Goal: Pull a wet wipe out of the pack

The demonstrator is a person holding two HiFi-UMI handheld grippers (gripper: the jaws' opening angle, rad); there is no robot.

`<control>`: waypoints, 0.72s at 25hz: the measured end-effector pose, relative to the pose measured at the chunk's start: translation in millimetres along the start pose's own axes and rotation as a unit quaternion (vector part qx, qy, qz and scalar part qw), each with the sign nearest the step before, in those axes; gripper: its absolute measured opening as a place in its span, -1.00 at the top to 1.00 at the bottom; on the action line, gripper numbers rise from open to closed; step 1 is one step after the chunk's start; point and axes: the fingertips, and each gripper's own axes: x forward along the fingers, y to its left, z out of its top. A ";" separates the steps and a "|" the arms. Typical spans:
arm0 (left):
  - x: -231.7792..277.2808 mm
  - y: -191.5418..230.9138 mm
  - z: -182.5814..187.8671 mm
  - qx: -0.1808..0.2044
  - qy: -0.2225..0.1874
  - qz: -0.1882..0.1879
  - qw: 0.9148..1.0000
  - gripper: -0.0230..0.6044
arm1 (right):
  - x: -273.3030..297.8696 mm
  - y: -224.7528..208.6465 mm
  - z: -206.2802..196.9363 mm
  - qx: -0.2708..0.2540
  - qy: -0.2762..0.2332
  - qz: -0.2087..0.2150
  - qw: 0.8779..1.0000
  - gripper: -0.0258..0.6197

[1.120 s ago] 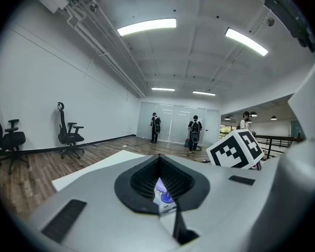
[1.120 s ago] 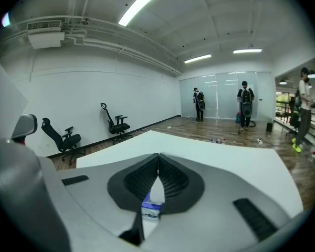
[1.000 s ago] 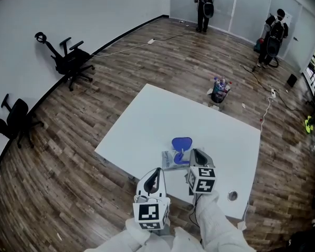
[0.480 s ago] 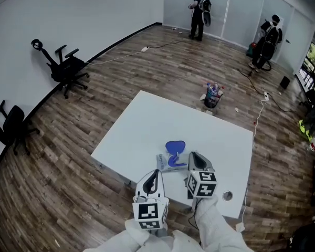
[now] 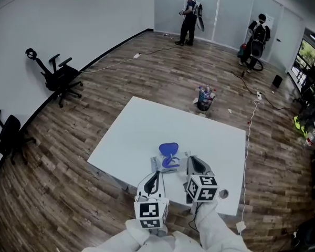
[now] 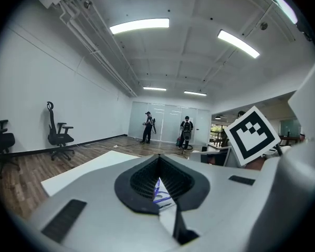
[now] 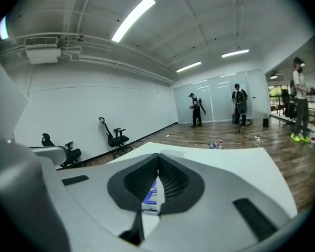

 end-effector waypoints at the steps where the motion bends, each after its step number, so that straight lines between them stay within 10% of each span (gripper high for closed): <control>1: 1.3 -1.2 -1.0 -0.002 0.001 -0.002 1.000 0.93 | -2.6 -1.2 -0.7 0.002 0.000 0.000 1.000 0.89; 18: 8.4 -38.5 -18.9 0.008 0.019 -0.048 0.999 0.93 | -71.0 -28.9 -30.4 0.049 -0.012 -0.048 0.998 0.89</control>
